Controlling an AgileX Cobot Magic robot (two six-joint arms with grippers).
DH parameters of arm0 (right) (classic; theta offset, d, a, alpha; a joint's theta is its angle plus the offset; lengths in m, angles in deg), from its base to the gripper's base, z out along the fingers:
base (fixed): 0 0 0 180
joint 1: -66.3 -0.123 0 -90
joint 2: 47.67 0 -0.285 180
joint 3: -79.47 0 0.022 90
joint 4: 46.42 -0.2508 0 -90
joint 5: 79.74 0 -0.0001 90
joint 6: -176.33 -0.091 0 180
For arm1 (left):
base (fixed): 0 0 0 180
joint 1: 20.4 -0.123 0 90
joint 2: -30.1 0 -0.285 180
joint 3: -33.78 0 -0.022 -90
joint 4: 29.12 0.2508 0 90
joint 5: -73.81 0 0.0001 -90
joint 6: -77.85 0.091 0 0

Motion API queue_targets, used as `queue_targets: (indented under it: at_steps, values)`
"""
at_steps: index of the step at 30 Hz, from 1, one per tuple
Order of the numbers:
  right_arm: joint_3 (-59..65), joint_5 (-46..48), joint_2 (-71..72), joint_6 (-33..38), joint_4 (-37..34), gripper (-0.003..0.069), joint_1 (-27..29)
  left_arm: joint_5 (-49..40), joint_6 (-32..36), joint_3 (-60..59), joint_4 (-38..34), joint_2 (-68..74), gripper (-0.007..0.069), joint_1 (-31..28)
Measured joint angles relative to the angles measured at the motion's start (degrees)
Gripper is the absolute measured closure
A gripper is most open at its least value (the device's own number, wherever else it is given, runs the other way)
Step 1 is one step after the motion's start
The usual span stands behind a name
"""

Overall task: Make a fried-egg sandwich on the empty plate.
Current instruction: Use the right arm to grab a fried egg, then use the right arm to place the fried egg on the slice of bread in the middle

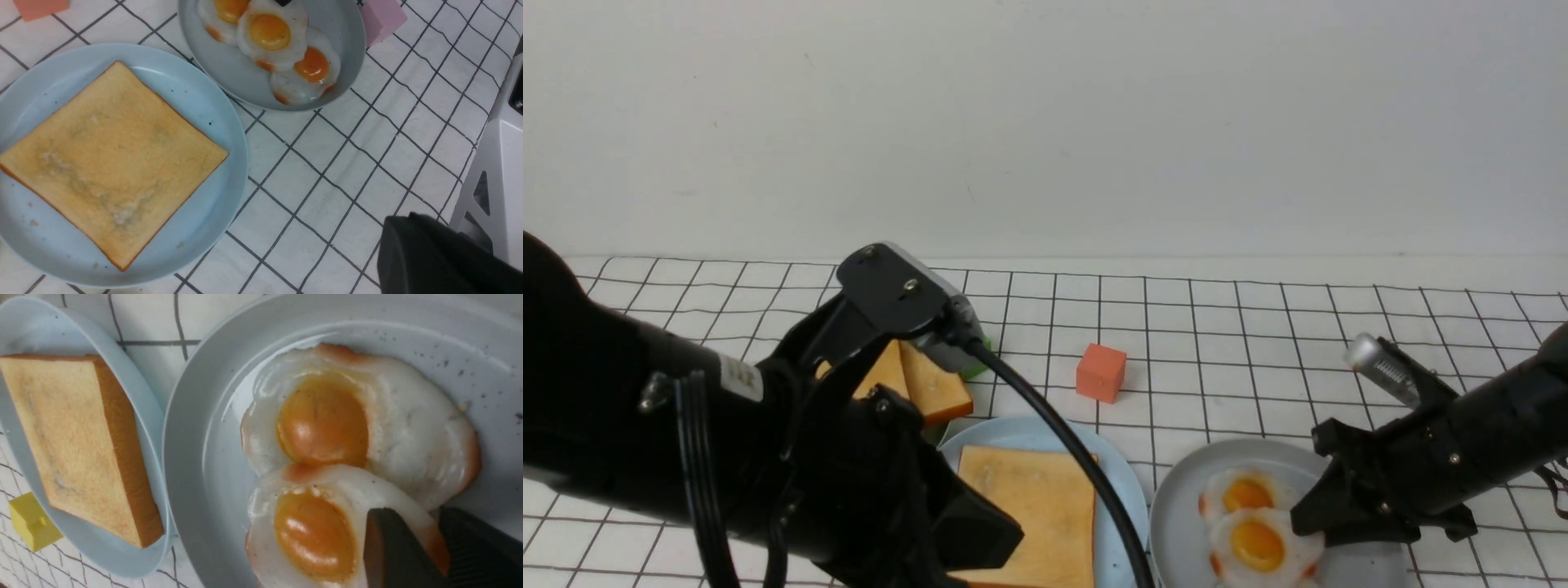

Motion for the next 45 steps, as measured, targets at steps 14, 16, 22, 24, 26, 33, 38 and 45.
queue_targets:
  at_steps: [14,16,22,24,26,33,38,45]
  values:
    - [0.15,4.29,9.84,3.62,-2.61,0.0583,3.21,-1.36,-2.61,1.16,4.63,-3.18,0.0638,0.0]
    - [0.15,5.69,10.56,6.15,-6.22,0.0583,3.21,-1.36,-4.98,1.39,7.63,-4.26,0.0638,0.0]
    - [0.15,8.39,10.7,16.21,-17.53,0.0583,1.69,-3.38,-12.32,1.44,15.93,-7.58,0.0638,0.0]
    - [0.15,8.89,10.15,19.8,-22.72,0.0583,-0.5,-4.53,-14.76,1.44,18.6,-8.83,0.0638,0.0]
    - [0.15,9.17,8.82,23.32,-27.94,0.0583,-4.09,-5.42,-16.72,1.44,20.55,-9.95,0.0638,0.0]
    - [-6.47,4.8,-0.88,28.59,-33.67,0.0583,-16.86,-9.04,-19.36,1.44,21.89,-11.1,0.0637,0.0]
    - [-11.28,1.67,-8.1,27.6,-34.1,0.0543,-20.5,-10.2,-19.53,1.44,22.07,-11.33,0.0636,0.0]
    - [-13.16,3.08,-10.61,27.4,-30.04,0.0281,-21.46,-10.8,-19.66,1.44,22.07,-11.7,0.0633,0.0]
